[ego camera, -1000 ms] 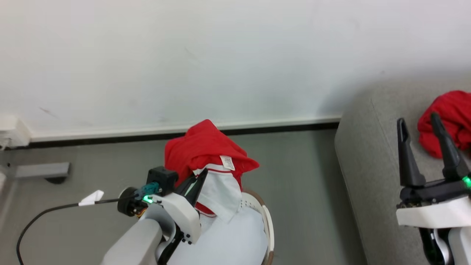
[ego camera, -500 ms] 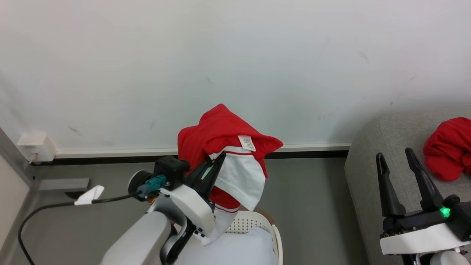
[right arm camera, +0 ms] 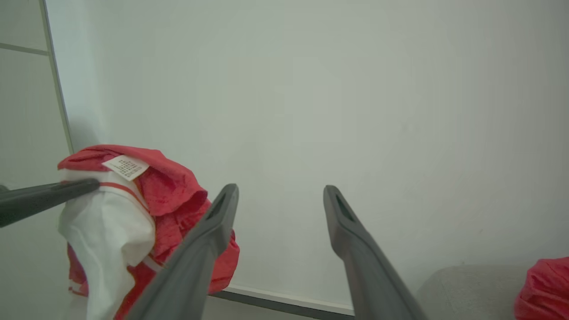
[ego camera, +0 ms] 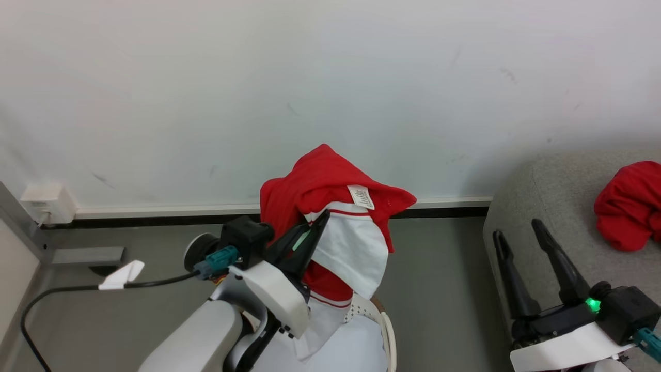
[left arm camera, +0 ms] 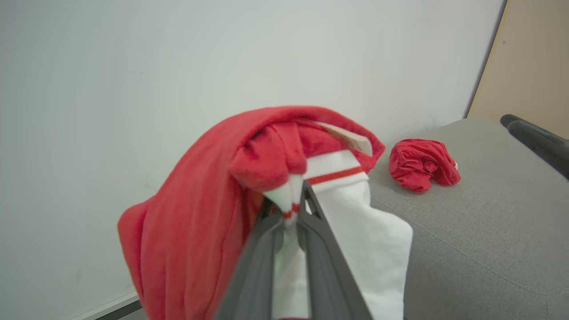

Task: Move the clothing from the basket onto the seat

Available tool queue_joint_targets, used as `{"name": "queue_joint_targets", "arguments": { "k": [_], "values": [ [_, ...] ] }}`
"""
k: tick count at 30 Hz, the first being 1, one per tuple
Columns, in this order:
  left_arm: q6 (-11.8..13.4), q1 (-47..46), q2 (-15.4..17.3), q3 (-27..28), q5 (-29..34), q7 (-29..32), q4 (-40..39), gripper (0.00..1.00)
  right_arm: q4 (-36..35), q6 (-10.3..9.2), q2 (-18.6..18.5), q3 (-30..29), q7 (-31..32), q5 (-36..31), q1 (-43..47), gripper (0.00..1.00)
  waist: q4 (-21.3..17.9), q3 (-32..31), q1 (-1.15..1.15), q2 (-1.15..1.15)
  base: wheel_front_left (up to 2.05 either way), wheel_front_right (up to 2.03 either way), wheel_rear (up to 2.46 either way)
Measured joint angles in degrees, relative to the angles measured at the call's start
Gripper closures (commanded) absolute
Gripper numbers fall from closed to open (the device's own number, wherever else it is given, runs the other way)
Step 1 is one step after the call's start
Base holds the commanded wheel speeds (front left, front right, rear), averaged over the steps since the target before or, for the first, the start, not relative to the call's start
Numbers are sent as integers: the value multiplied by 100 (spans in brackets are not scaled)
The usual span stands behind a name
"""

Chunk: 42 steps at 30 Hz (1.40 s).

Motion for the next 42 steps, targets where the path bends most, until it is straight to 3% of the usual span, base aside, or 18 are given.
{"name": "queue_joint_targets", "arguments": {
  "k": [11,22,40,41,42],
  "values": [
    [-10,2,-19,-120,-12,54,-84,100,324,0,-241,1291,0,360,-257,0,124,19,0,0,0,0,0],
    [-137,-80,-212,-387,-11,138,-149,100,1784,0,-483,2573,0,687,-1166,0,425,45,0,0,0,0,0],
    [-411,-175,-546,-913,11,281,-220,100,2850,0,-26,2864,0,738,-1757,0,1052,-33,0,0,0,0,0],
    [-415,-175,-554,-932,-8,293,-232,100,2881,0,-7,2850,0,738,-1773,27,1106,-51,0,0,0,0,0],
    [-414,-175,-550,-932,-11,293,-232,100,2892,0,4,2849,0,738,-1774,67,1125,-59,0,0,0,0,0]
  ]
}}
